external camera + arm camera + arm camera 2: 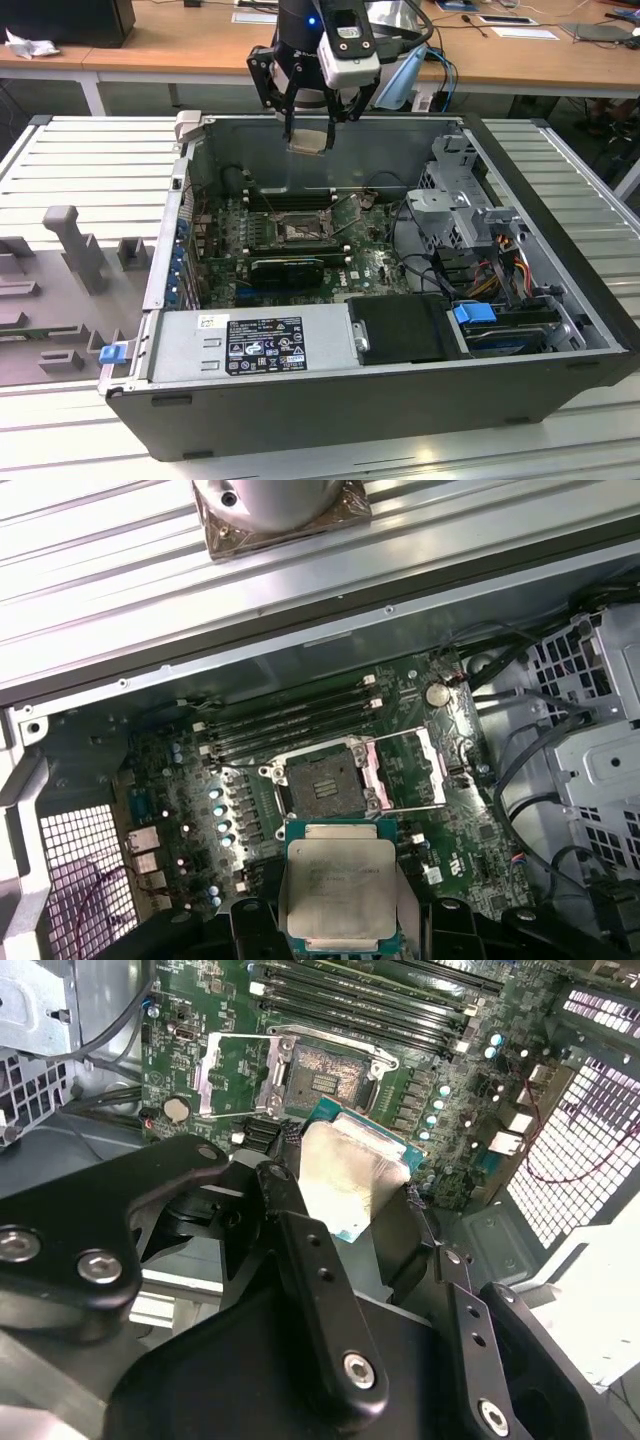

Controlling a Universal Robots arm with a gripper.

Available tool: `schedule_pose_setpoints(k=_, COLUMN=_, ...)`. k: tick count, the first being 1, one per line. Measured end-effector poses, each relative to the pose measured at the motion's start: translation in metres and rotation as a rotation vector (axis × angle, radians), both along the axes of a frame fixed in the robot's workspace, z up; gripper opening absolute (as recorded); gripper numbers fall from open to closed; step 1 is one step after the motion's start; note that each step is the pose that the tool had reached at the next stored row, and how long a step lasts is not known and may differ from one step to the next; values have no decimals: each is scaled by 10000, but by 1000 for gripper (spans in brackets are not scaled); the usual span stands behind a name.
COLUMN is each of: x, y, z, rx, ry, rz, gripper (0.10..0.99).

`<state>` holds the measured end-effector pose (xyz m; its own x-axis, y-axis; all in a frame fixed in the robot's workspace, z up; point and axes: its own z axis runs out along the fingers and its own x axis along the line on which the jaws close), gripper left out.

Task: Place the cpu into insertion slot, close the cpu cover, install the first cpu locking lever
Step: 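Place the cpu into insertion slot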

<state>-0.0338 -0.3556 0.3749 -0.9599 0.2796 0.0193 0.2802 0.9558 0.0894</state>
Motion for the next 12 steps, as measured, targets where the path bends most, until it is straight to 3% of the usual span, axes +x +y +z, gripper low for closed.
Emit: schedule_pose_setpoints(k=12, x=0, y=0, z=0, rx=0, ry=1, rz=-594, gripper=525)
